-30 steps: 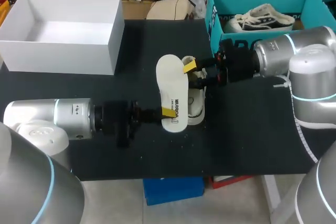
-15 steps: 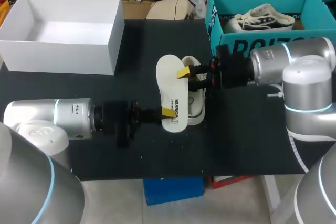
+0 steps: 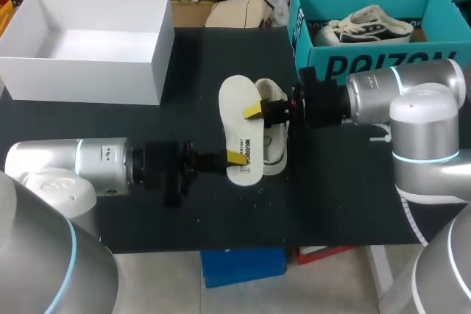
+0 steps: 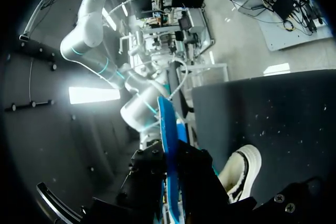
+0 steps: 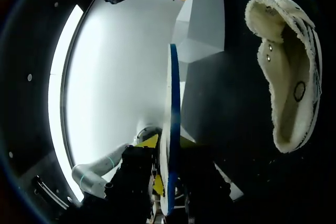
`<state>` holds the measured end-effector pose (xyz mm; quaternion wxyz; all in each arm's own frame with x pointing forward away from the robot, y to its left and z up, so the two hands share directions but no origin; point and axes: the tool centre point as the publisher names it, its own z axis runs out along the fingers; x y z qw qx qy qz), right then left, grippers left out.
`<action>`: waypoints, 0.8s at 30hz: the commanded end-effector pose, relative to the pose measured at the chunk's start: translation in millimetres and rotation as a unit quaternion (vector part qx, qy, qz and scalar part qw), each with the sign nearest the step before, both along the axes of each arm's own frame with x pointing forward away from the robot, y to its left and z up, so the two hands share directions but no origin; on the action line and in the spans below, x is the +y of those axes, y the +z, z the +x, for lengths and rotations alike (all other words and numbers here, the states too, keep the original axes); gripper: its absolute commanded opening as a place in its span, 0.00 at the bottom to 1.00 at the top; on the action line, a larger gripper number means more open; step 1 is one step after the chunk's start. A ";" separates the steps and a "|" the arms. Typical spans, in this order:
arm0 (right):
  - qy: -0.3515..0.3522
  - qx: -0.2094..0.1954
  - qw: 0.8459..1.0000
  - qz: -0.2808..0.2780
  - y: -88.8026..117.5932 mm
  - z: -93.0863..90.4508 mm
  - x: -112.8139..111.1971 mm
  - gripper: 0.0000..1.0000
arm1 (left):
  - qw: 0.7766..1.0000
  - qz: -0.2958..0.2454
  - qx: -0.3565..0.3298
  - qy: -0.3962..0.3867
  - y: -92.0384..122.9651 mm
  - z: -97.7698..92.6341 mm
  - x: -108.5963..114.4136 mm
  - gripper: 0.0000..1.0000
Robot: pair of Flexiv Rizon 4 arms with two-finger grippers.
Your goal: Take the shoe out of the shoebox, open the shoe tongue, remove and reinsert the insole, then place the shoe into the shoebox
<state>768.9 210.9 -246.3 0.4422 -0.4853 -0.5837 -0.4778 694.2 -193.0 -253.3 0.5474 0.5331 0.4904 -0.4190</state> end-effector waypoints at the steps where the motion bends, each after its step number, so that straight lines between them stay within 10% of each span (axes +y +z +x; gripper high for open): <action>1: -0.002 0.000 1.000 -0.002 0.4 -0.4 2.1 0.00 | 1.000 0.002 -0.001 0.002 -0.2 -1.1 -1.4 0.00; 4: -0.002 0.000 1.000 -0.002 0.4 -0.4 2.1 0.00 | 1.000 0.002 -0.001 0.002 -0.2 -1.1 -1.4 0.00; 6: -0.002 0.000 1.000 -0.002 0.4 -0.4 2.1 0.00 | 1.000 0.002 -0.004 0.001 0.0 -1.3 -1.5 1.00; 24: -0.002 0.000 1.000 -0.002 0.4 -0.4 2.1 0.00 | 0.976 0.208 0.053 0.030 9.9 -37.7 36.9 1.00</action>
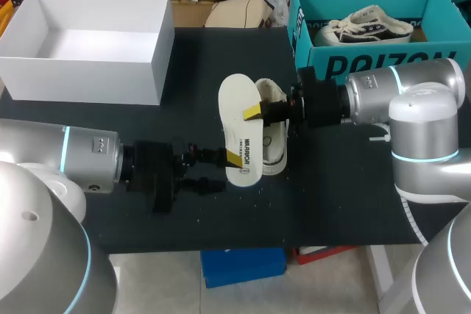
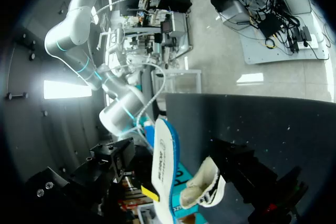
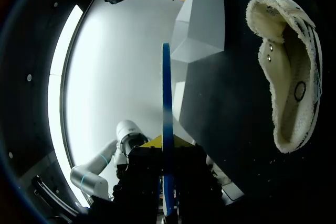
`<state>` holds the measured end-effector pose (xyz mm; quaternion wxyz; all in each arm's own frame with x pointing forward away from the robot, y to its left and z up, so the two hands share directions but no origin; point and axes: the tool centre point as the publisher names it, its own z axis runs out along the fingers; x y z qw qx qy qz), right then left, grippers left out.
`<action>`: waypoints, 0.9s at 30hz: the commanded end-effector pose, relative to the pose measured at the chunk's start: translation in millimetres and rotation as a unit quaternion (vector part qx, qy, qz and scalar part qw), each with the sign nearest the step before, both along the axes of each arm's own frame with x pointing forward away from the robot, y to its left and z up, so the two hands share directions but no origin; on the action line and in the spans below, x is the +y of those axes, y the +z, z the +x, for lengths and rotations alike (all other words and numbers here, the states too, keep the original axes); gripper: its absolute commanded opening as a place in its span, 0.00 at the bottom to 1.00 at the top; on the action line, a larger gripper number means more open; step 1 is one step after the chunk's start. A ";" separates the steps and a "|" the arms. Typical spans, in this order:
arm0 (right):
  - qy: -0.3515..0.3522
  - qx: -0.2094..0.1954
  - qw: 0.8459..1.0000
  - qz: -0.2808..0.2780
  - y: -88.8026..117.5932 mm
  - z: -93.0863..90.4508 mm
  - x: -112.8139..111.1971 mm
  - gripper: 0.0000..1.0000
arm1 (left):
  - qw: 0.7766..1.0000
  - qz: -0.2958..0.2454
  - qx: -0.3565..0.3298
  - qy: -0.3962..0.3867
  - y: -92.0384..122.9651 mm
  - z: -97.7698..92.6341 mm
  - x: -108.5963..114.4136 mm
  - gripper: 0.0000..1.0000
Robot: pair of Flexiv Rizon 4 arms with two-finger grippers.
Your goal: Take the shoe out of the shoebox, open the shoe tongue, remove and reinsert the insole, then place the shoe into the shoebox
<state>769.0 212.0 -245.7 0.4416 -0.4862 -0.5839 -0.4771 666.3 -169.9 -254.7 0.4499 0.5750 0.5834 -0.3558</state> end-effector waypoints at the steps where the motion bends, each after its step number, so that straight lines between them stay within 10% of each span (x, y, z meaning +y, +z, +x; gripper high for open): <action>1: -0.001 0.000 1.000 0.000 -0.1 -0.5 1.1 0.00 | 0.998 0.066 0.006 0.004 11.4 -10.4 15.0 1.00; 14: -0.001 0.002 1.000 -0.005 -1.3 0.0 0.1 0.00 | 0.998 0.057 0.001 -0.009 10.7 -10.1 8.7 1.00; 27: -0.059 0.017 0.996 -0.059 1.7 -11.1 -59.7 0.00 | 0.998 0.063 0.005 -0.030 9.7 -6.1 0.4 1.00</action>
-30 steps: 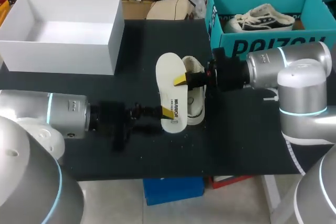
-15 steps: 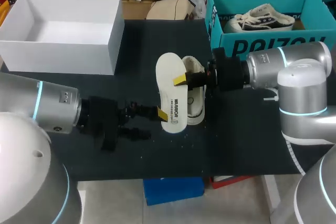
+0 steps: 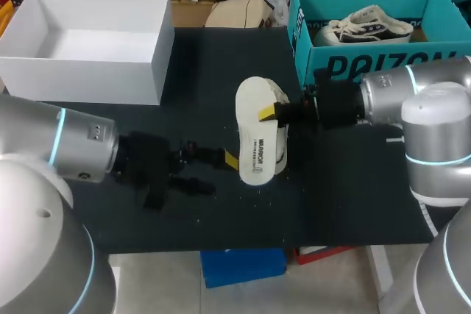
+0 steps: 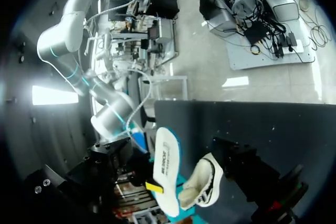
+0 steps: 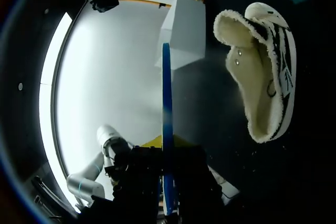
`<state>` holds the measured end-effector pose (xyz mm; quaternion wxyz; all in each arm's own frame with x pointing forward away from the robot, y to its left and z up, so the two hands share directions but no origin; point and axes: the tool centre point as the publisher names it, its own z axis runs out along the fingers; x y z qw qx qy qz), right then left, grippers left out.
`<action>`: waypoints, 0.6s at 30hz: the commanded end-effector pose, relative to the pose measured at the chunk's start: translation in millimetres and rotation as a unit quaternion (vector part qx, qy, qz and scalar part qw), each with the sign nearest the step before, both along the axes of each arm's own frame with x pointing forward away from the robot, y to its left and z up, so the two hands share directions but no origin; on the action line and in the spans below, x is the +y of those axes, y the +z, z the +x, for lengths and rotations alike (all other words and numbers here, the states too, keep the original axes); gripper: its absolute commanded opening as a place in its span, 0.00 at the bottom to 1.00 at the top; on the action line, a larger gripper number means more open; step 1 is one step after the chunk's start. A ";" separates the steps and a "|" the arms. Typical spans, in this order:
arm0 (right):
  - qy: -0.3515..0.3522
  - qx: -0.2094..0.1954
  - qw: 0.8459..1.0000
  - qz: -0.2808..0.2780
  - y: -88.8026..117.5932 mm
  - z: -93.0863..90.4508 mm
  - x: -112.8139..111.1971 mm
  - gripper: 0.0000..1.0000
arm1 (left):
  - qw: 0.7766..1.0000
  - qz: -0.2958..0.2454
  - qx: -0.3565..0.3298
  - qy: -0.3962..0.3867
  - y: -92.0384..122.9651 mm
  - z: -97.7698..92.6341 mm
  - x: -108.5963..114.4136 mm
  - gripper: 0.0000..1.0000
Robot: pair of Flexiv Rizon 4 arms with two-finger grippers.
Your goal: Take the shoe out of the shoebox, open the shoe tongue, remove and reinsert the insole, then place the shoe into the shoebox
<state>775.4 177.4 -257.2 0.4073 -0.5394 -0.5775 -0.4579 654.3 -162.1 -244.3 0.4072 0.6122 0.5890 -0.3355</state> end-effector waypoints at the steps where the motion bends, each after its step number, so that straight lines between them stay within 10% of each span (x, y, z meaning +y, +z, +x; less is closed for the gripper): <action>1: -0.019 0.000 1.000 -0.015 13.2 -18.3 -30.3 0.00 | 1.000 0.010 0.004 -0.007 -1.0 6.2 -8.0 1.00; 18: -0.032 -0.003 0.999 -0.031 23.4 -23.4 -55.2 0.00 | 1.000 0.014 0.010 -0.014 -3.0 7.2 -13.1 1.00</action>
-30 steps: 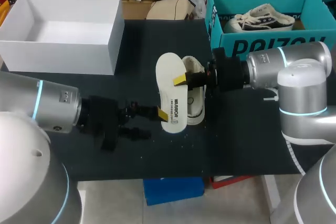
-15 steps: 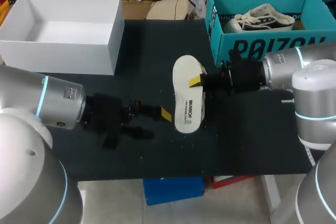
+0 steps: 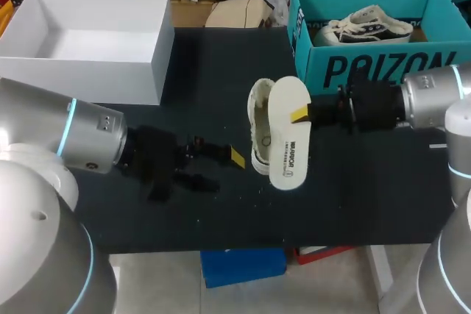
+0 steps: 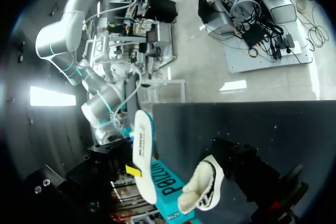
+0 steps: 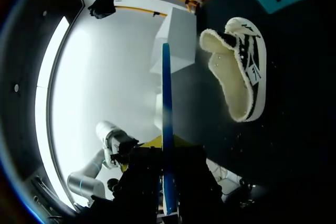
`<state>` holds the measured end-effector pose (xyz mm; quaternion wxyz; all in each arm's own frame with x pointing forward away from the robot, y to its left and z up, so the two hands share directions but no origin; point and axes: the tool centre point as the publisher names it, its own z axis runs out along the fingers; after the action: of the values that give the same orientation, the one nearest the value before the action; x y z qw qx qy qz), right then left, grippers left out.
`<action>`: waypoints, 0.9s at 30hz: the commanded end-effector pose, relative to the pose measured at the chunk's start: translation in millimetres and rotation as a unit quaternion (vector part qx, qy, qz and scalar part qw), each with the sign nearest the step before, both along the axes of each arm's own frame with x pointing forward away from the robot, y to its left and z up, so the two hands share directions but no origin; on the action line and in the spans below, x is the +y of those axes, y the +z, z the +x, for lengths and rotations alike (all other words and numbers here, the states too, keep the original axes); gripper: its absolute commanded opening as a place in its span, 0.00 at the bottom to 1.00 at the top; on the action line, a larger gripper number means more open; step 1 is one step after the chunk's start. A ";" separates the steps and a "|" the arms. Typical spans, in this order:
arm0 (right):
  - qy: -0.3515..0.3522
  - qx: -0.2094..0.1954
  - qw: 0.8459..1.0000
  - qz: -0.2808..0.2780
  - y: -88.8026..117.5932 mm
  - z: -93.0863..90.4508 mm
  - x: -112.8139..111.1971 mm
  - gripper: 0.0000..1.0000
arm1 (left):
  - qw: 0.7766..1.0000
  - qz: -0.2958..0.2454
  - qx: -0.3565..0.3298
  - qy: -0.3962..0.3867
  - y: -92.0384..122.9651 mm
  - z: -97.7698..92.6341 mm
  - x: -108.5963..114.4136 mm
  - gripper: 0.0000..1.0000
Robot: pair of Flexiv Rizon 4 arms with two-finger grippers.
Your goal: Take the shoe out of the shoebox, open the shoe tongue, remove and reinsert the insole, then place the shoe into the shoebox
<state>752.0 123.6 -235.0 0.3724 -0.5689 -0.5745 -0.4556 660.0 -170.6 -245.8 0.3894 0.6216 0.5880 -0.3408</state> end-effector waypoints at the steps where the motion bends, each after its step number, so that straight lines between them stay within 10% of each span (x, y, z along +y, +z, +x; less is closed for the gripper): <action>1: 0.002 0.001 1.000 0.000 1.0 0.0 -1.3 0.00 | 1.000 0.003 0.000 0.000 -1.4 1.5 -4.7 1.00; 27: 0.006 0.000 1.000 0.002 1.6 -2.4 5.1 0.00 | 1.000 0.004 0.002 -0.004 -2.0 2.0 -6.6 1.00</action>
<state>750.0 126.0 -233.6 0.3768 -0.5642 -0.5764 -0.4555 661.3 -174.4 -247.8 0.3866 0.6241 0.5859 -0.3432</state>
